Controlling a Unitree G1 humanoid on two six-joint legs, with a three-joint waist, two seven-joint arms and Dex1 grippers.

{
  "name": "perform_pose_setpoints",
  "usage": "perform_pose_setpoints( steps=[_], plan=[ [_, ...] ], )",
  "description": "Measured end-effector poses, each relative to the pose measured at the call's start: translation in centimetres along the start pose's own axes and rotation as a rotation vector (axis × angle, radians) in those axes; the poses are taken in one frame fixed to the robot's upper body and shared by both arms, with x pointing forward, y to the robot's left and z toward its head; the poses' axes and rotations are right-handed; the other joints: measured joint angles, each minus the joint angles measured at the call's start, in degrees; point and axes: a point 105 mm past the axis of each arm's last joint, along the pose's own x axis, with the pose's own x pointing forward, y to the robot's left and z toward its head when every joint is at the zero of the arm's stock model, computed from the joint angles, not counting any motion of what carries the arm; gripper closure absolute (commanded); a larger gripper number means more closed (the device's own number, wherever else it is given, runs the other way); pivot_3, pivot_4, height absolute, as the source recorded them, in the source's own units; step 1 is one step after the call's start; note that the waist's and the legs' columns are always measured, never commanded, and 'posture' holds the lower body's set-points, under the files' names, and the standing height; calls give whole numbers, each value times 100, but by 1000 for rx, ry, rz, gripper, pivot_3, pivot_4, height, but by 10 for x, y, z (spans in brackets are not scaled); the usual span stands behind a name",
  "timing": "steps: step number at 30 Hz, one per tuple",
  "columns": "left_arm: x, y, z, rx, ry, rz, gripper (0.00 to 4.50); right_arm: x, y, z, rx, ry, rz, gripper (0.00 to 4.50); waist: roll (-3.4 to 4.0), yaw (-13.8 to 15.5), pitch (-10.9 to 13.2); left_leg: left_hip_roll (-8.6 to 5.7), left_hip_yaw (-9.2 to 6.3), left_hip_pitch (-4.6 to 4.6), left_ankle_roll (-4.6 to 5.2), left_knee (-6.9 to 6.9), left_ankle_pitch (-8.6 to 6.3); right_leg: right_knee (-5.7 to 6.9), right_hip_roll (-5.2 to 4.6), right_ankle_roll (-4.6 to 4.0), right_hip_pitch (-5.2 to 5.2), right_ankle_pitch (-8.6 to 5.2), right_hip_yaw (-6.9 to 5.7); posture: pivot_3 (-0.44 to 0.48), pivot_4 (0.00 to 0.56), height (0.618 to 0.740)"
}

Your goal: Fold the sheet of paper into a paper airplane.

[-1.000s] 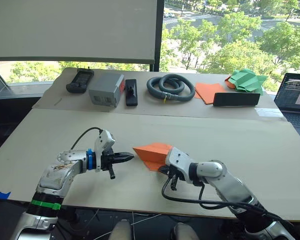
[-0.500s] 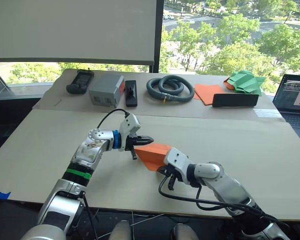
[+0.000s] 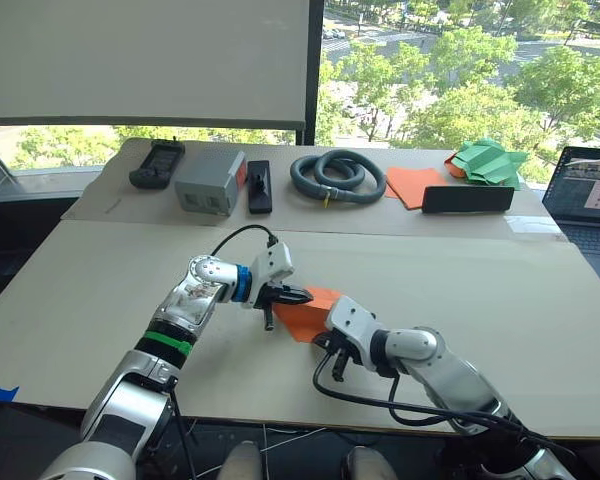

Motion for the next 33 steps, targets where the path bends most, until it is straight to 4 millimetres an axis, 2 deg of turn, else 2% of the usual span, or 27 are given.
perform_pose_setpoints(
  steps=[9, 15, 20, 24, 29, 33],
  plan=[
    [-1, -12, 1, -15, -21, -14, 4500, 0, 0, 0, 3, 4, 0, 4479, 1, -24, -1, 0, -1, 1, 1, 0, 0, 0, 0, 0, 2, 0, 0, 0, 150, 711],
    [-6, 2, 10, -10, -18, 37, 4500, 1, -1, 0, 3, 5, 1, 4479, 2, -37, -2, 0, -2, 2, 1, 0, 1, -1, 0, 0, 3, 0, -1, 0, 150, 711],
    [0, 10, -3, -44, 2, 80, 4500, 2, 0, 1, 1, 2, 5, 4479, 4, -43, -3, 0, -2, 1, 3, 1, 2, 0, 0, 0, 2, 0, -2, 0, 150, 711],
    [3, 13, -4, -2, 20, 96, 4500, 2, 0, 1, 0, 2, 4, 4479, 5, -46, -3, 0, -2, 1, 3, 0, 2, 0, 1, 1, 2, 0, -1, 0, 150, 711],
    [2, 9, -3, 40, 27, 62, 4500, 2, 0, 1, 0, 2, 4, 4479, 5, -47, -3, 0, -2, 1, 2, 0, 1, 0, 0, 0, 2, 0, -1, 0, 150, 711],
    [-3, -6, -9, 60, 50, 6, 4500, 3, 1, 1, 0, 3, 5, 4479, 13, -55, -8, 0, -2, 3, 1, 0, 1, 1, 0, 0, 3, 0, 1, 0, 150, 711]
  ],
)
